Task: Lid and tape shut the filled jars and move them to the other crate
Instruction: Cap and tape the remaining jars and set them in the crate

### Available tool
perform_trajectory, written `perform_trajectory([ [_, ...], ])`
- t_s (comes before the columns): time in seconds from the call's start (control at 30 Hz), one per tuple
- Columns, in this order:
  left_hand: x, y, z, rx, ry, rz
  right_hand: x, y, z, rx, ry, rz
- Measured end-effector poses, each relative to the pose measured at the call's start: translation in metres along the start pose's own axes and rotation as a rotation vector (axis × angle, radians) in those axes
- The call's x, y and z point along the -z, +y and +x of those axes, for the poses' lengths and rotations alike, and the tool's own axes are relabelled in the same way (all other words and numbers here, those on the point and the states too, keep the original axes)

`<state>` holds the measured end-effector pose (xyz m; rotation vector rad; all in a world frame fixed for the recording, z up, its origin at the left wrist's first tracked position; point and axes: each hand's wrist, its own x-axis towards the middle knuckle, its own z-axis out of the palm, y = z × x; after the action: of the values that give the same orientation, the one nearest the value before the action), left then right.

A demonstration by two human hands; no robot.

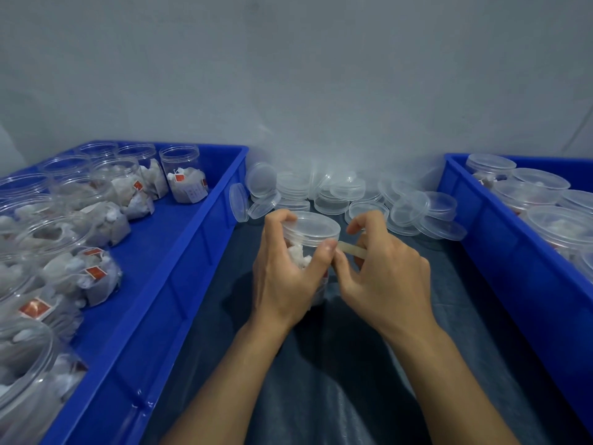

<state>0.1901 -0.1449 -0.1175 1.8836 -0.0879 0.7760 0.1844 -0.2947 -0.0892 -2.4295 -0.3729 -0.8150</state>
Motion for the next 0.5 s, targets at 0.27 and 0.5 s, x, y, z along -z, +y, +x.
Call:
perform_trajectory([
  [0.27,-0.0008,-0.001,0.0037,0.041,-0.005,-0.072,0.0028,0.0007,0.001,0.011,-0.086,0.063],
  [0.5,-0.0003,-0.0014,0.0031,0.059,0.001,-0.072,0.0047,0.0022,0.0009,0.014,-0.11,0.117],
])
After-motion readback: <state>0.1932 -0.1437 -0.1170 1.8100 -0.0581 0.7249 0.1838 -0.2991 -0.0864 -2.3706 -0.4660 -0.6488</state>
